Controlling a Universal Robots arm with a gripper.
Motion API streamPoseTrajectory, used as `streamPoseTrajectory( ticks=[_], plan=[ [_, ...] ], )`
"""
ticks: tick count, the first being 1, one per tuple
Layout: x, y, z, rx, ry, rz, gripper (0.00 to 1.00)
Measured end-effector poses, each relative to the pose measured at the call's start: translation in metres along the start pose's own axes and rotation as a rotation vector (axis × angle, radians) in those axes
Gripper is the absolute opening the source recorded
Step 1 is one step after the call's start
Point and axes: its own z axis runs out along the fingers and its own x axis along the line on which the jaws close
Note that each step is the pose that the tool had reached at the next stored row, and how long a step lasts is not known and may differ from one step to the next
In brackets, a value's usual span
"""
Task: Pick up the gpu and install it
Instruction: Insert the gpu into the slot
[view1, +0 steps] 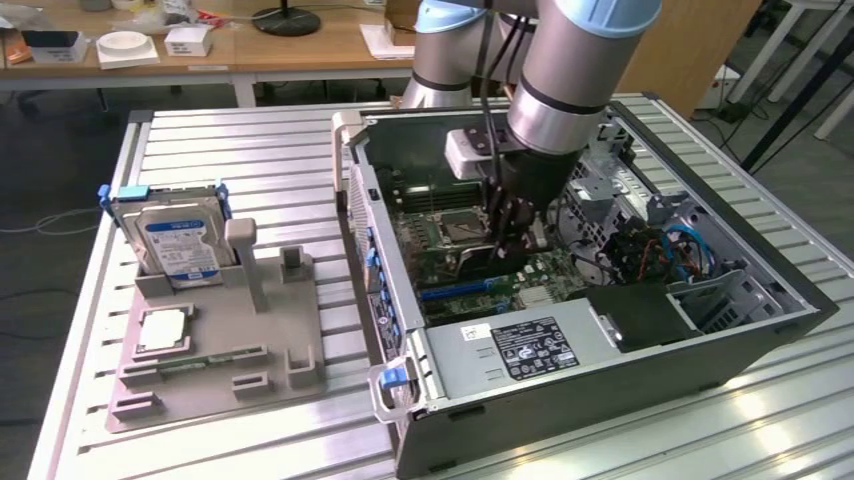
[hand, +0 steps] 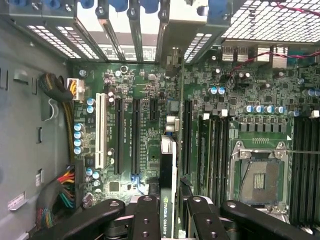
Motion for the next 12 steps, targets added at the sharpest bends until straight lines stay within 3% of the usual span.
streamPoseTrajectory(
  ticks=[12],
  plan=[
    [0.0000,0.0073,0.0032,0.0003,0.0006,-0.005,0.26]
  ],
)
